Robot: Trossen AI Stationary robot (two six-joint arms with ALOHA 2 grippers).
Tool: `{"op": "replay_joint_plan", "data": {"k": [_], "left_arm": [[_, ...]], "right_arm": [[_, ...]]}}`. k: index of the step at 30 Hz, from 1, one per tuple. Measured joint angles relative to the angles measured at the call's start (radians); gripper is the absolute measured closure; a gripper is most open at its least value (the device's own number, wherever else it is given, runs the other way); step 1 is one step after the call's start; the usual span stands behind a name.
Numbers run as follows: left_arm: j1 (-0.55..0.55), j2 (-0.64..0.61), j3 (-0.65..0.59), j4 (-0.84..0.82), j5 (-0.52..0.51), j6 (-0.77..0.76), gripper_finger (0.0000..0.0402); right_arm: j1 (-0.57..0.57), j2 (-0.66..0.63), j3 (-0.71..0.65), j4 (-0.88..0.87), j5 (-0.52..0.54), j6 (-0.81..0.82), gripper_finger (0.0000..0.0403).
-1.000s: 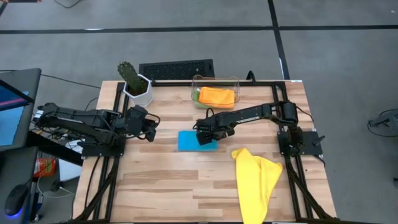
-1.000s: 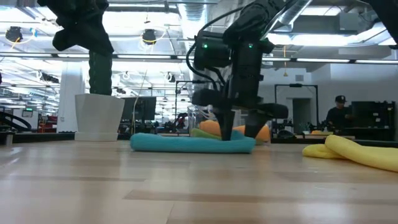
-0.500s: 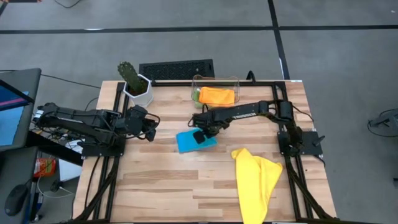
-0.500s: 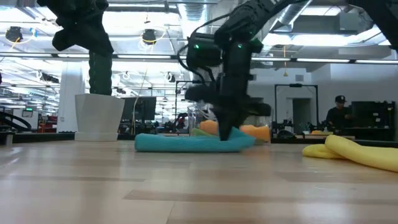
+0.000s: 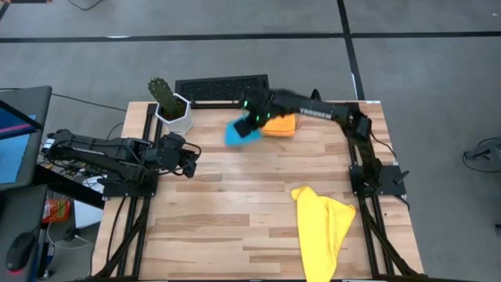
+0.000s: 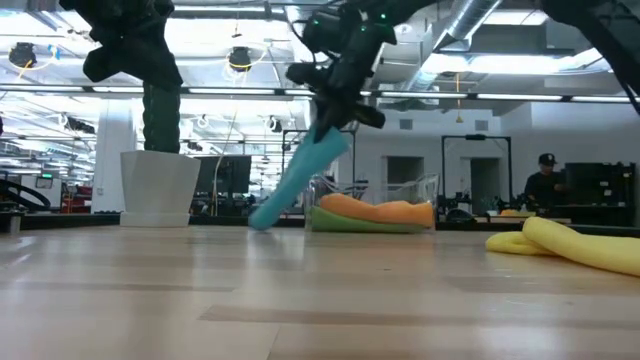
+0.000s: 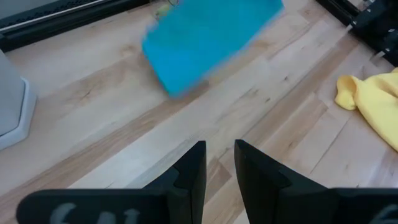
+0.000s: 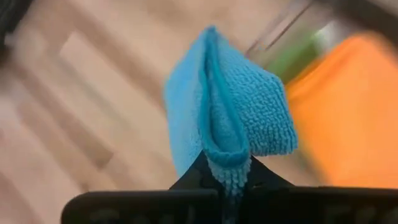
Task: Fold microfiber towels
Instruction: Put the blue towel into the transparent bin
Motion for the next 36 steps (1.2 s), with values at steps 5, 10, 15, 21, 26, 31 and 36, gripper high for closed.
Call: {"op": "replay_joint_plan", "data": {"k": [5, 10, 15, 21, 26, 31, 36], "left_arm": [[0.000, 0.000, 0.000, 0.000, -0.017, 0.000, 0.0326], [0.000, 0.000, 0.000, 0.000, -0.034, 0.000, 0.0326], [0.002, 0.000, 0.000, 0.000, -0.043, 0.000, 0.0326], [0.028, 0.000, 0.000, 0.000, -0.048, 0.000, 0.0326], [0.048, 0.000, 0.000, 0.000, -0.054, 0.000, 0.0326], [0.065, 0.000, 0.000, 0.000, -0.055, 0.000, 0.0326], [0.080, 0.000, 0.000, 0.000, -0.055, 0.000, 0.0326]], "right_arm": [[-0.117, -0.002, 0.067, -0.049, -0.026, -0.069, 0.0382], [-0.209, -0.002, 0.067, -0.110, -0.026, -0.105, 0.0382], [-0.265, -0.002, 0.067, -0.170, -0.025, -0.158, 0.0382], [-0.301, 0.002, 0.039, -0.261, -0.001, -0.210, 0.0382], [-0.313, 0.006, -0.003, -0.284, 0.026, -0.238, 0.0382], [-0.315, 0.008, -0.051, -0.289, 0.028, -0.239, 0.0379], [-0.314, 0.008, -0.080, -0.291, 0.028, -0.239, 0.0353]]}}
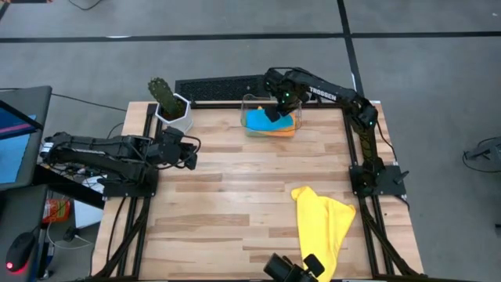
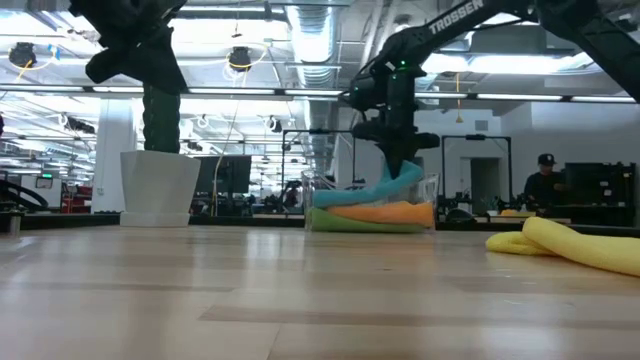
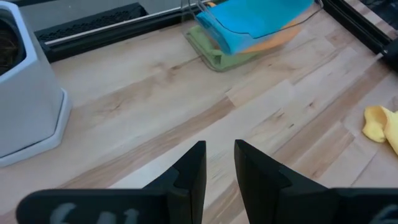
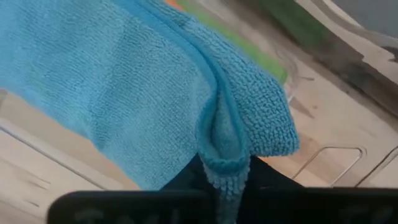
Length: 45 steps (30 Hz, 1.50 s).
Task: Fold microfiber towels
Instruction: Put the blue towel into the transparent bin, then fold the yellow towel
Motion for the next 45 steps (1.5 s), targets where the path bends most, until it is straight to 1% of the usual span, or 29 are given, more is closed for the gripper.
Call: {"op": "replay_joint_plan", "data": {"k": [4, 8, 12, 15, 18, 22, 25, 28, 30, 33, 36, 40, 42, 45], "left_arm": [[0.002, 0.000, 0.000, 0.000, -0.004, -0.010, 0.0326], [0.002, 0.000, 0.000, 0.000, -0.009, -0.015, 0.0326], [0.002, 0.000, 0.000, 0.000, -0.011, -0.015, 0.0326], [0.002, 0.000, 0.000, 0.000, -0.011, -0.015, 0.0326], [0.002, 0.000, 0.000, 0.000, -0.011, -0.011, 0.0326], [0.002, 0.000, 0.000, 0.000, -0.011, -0.007, 0.0326], [0.002, 0.000, 0.000, -0.001, -0.007, 0.009, 0.0326], [0.002, 0.000, 0.000, -0.001, -0.007, 0.011, 0.0326], [0.002, 0.000, 0.000, 0.000, -0.004, 0.018, 0.0326], [0.002, 0.000, 0.000, 0.000, 0.020, 0.034, 0.0326], [-0.005, 0.000, 0.000, 0.000, 0.050, 0.046, 0.0321], [-0.030, 0.000, 0.000, 0.002, 0.068, 0.056, 0.0291], [-0.045, 0.000, 0.000, 0.011, 0.074, 0.056, 0.0268], [-0.066, 0.008, 0.000, 0.028, 0.086, 0.037, 0.0234]], "right_arm": [[0.000, 0.000, -0.004, 0.001, 0.005, 0.000, 0.0312], [-0.004, 0.000, -0.004, 0.000, 0.007, -0.022, 0.0254], [-0.011, -0.003, -0.003, -0.031, 0.057, -0.026, 0.0197], [-0.016, -0.023, -0.003, -0.058, 0.081, -0.027, 0.0171], [-0.024, -0.063, -0.003, -0.068, 0.081, -0.027, 0.0164], [-0.016, -0.160, -0.002, -0.102, 0.077, -0.027, 0.0170], [0.009, -0.246, -0.002, -0.192, 0.077, 0.004, 0.0175], [0.061, -0.329, -0.007, -0.309, 0.081, 0.071, 0.0180], [0.115, -0.393, -0.041, -0.326, 0.098, 0.146, 0.0184], [0.233, -0.513, -0.139, -0.319, 0.113, 0.274, 0.0188], [0.386, -0.616, -0.273, -0.326, 0.134, 0.454, 0.0191], [0.628, -0.751, -0.494, -0.314, 0.129, 0.753, 0.0187], [0.760, -0.798, -0.611, -0.296, 0.091, 0.900, 0.0182], [0.946, -0.844, -0.773, -0.179, -0.007, 1.111, 0.0171]]}}
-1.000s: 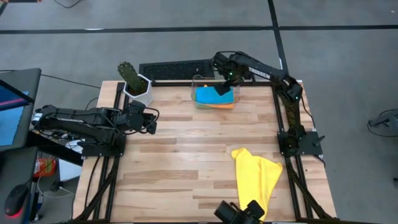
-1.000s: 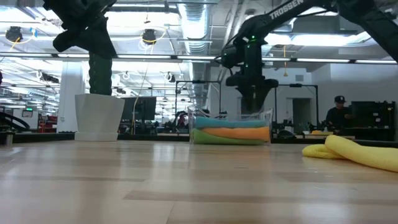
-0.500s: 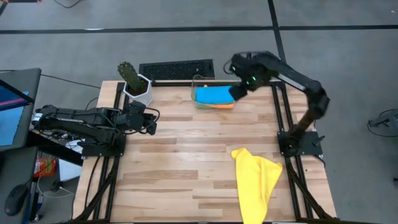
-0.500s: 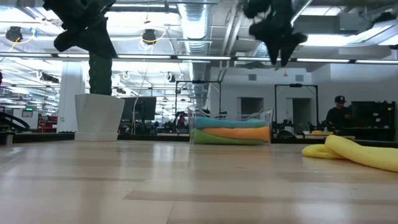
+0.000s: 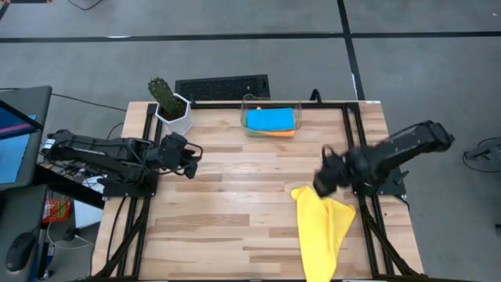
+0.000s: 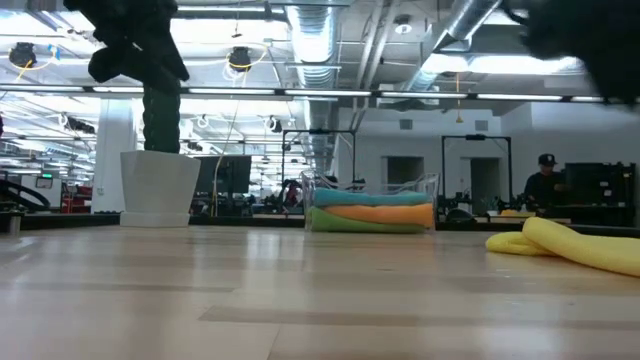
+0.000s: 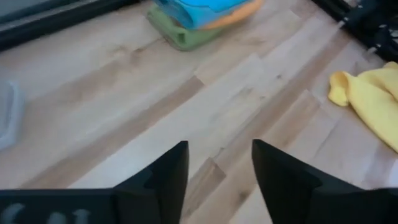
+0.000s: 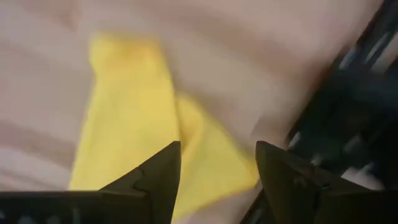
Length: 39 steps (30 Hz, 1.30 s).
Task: Fold microfiber towels
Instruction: Fold the yellow towel
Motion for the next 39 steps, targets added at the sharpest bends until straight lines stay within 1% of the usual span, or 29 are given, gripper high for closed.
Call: {"op": "replay_joint_plan", "data": {"k": [3, 5, 8, 13, 18, 20, 22, 25, 29, 35, 39], "left_arm": [[-0.013, 0.021, 0.000, 0.004, 0.018, -0.047, 0.0207], [-0.020, 0.049, 0.000, 0.025, 0.028, -0.052, 0.0197], [-0.025, 0.096, 0.000, 0.064, 0.042, -0.043, 0.0191], [-0.025, 0.199, 0.000, 0.161, 0.100, -0.008, 0.0193], [-0.025, 0.283, 0.000, 0.245, 0.155, 0.004, 0.0193], [-0.025, 0.302, 0.000, 0.244, 0.172, 0.007, 0.0193], [-0.025, 0.323, 0.000, 0.272, 0.183, 0.012, 0.0193], [-0.025, 0.332, 0.000, 0.276, 0.193, 0.012, 0.0193], [-0.025, 0.339, 0.000, 0.287, 0.194, 0.013, 0.0193], [-0.025, 0.338, 0.000, 0.289, 0.194, 0.023, 0.0193], [-0.025, 0.338, 0.000, 0.289, 0.196, 0.022, 0.0193]], "right_arm": [[0.160, -0.017, -0.132, 0.142, -0.090, 0.201, 0.0164], [0.242, -0.014, -0.200, 0.215, -0.108, 0.283, 0.0162], [0.293, 0.015, -0.265, 0.253, -0.123, 0.346, 0.0163], [0.287, 0.071, -0.315, 0.222, -0.194, 0.339, 0.0163], [0.269, 0.083, -0.315, 0.169, -0.197, 0.323, 0.0163], [0.273, 0.082, -0.316, 0.139, -0.197, 0.320, 0.0163], [0.280, 0.061, -0.332, 0.139, -0.200, 0.320, 0.0163], [0.296, 0.027, -0.370, 0.186, -0.226, 0.322, 0.0163], [0.320, 0.021, -0.363, 0.180, -0.218, 0.331, 0.0163], [0.326, 0.047, -0.381, 0.245, -0.319, 0.336, 0.0163], [0.323, 0.078, -0.382, 0.257, -0.339, 0.344, 0.0163]]}}
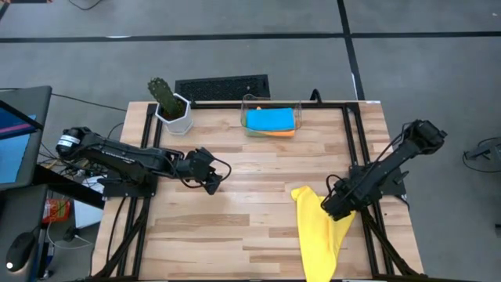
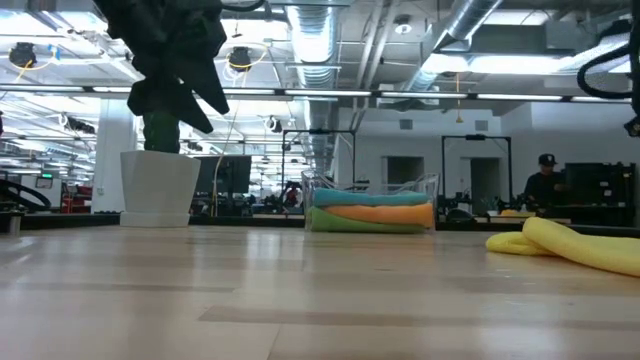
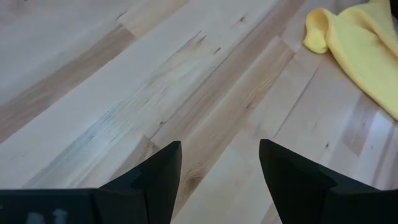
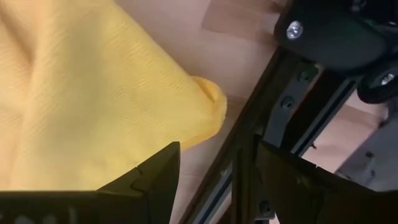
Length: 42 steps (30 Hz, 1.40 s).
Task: Fold microfiber towels
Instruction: Fold the yellow towel
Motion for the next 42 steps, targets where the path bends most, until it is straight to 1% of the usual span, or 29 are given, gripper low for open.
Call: {"op": "replay_joint_plan", "data": {"k": [2, 5, 12, 14, 17, 19, 22, 25, 28, 33, 35, 37, 40, 42], "left_arm": [[0.000, 0.000, 0.000, 0.001, 0.000, 0.000, 0.0193], [0.000, 0.000, 0.000, 0.003, 0.000, 0.000, 0.0193], [0.000, 0.000, 0.000, 0.041, 0.002, 0.019, 0.0193], [0.000, 0.000, 0.000, 0.047, 0.002, 0.019, 0.0193], [0.000, 0.000, 0.000, 0.044, 0.002, 0.019, 0.0193], [0.000, 0.000, 0.000, 0.044, 0.002, 0.022, 0.0193], [0.000, 0.000, 0.000, 0.044, 0.002, 0.031, 0.0193], [0.000, 0.000, 0.000, 0.044, 0.002, 0.044, 0.0193], [0.000, 0.000, 0.000, 0.044, 0.002, 0.047, 0.0193], [0.000, 0.000, 0.000, 0.042, 0.002, 0.047, 0.0193], [0.000, 0.000, 0.000, 0.042, 0.002, 0.047, 0.0193], [0.000, 0.000, 0.000, 0.041, 0.002, 0.047, 0.0193], [0.000, 0.000, 0.000, 0.040, 0.003, 0.047, 0.0193], [0.000, 0.000, 0.000, 0.040, 0.003, 0.047, 0.0193]], "right_arm": [[-0.006, 0.022, -0.008, 0.009, -0.028, -0.001, 0.0163], [-0.013, 0.071, -0.029, 0.048, -0.106, 0.011, 0.0163], [-0.028, 0.229, -0.033, 0.288, -0.163, 0.025, 0.0163], [-0.039, 0.263, -0.031, 0.368, -0.200, 0.029, 0.0163], [-0.071, 0.318, 0.009, 0.479, -0.213, 0.037, 0.0163], [-0.100, 0.348, 0.054, 0.511, -0.182, 0.033, 0.0163], [-0.149, 0.392, 0.145, 0.535, -0.089, 0.000, 0.0163], [-0.194, 0.406, 0.212, 0.510, 0.020, -0.067, 0.0163], [-0.216, 0.390, 0.254, 0.456, 0.101, -0.104, 0.0163], [-0.216, 0.322, 0.282, 0.266, 0.199, -0.104, 0.0163], [-0.208, 0.309, 0.281, 0.181, 0.228, -0.094, 0.0163], [-0.206, 0.306, 0.281, 0.136, 0.241, -0.095, 0.0163], [-0.207, 0.308, 0.278, 0.141, 0.245, -0.110, 0.0163], [-0.206, 0.308, 0.259, 0.189, 0.247, -0.110, 0.0163]]}}
